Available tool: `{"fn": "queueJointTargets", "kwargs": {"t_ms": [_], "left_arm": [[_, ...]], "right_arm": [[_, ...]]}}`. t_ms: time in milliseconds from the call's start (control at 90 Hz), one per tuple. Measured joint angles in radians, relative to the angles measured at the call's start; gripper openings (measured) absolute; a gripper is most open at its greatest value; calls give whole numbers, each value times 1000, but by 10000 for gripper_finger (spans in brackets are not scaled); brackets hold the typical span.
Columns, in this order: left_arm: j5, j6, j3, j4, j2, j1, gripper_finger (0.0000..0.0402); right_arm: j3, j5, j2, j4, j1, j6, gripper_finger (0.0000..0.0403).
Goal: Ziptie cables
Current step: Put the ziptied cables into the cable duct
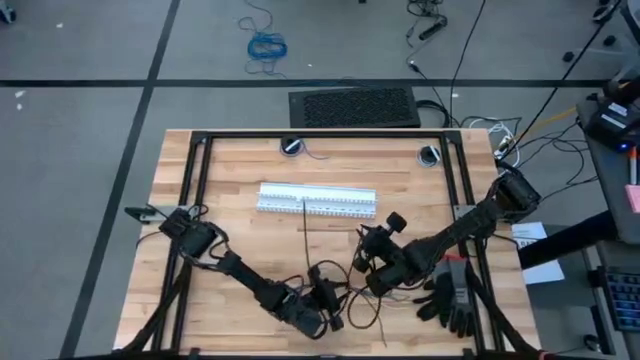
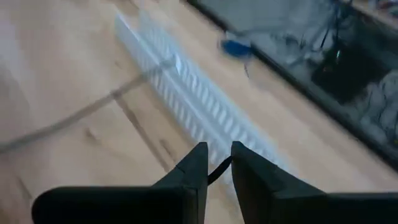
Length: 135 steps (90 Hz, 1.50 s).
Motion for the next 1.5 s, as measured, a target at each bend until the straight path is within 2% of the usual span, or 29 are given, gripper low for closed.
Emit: {"fn": "queueJointTargets", "kwargs": {"t_ms": [144, 333, 456, 567, 711, 822, 967, 1078, 1267, 1378, 1500], "left_arm": [[-12, -19, 0, -40, -1, 41, 118], [2, -46, 19, -40, 0, 84, 118], [52, -70, 36, -41, -3, 106, 118], [52, -64, 37, -41, -16, 122, 118], [15, -31, 36, -54, -31, 134, 118], [-92, 8, 37, -128, -55, 141, 118], [-199, 8, 37, -276, -81, 166, 118], [-200, -59, 37, -398, -81, 186, 118], [-244, -275, 36, -676, -80, 204, 118], [-295, -339, 36, -739, -80, 204, 118], [-294, -384, 36, -779, -80, 209, 117]], "right_arm": [[73, -63, 0, 57, 71, -91, 59], [129, -62, 1, 117, 222, -163, 59], [133, -64, 30, 297, 346, -220, 59], [133, 7, 120, 466, 430, -277, 59], [189, 75, 212, 548, 459, -355, 59], [271, 80, 267, 543, 452, -426, 59], [321, 63, 341, 498, 422, -440, 59], [320, 17, 382, 409, 381, -406, 59], [320, -7, 408, 101, 332, -173, 59], [320, 41, 409, -103, 319, -27, 59], [320, 96, 409, -300, 269, 92, 59]]}}
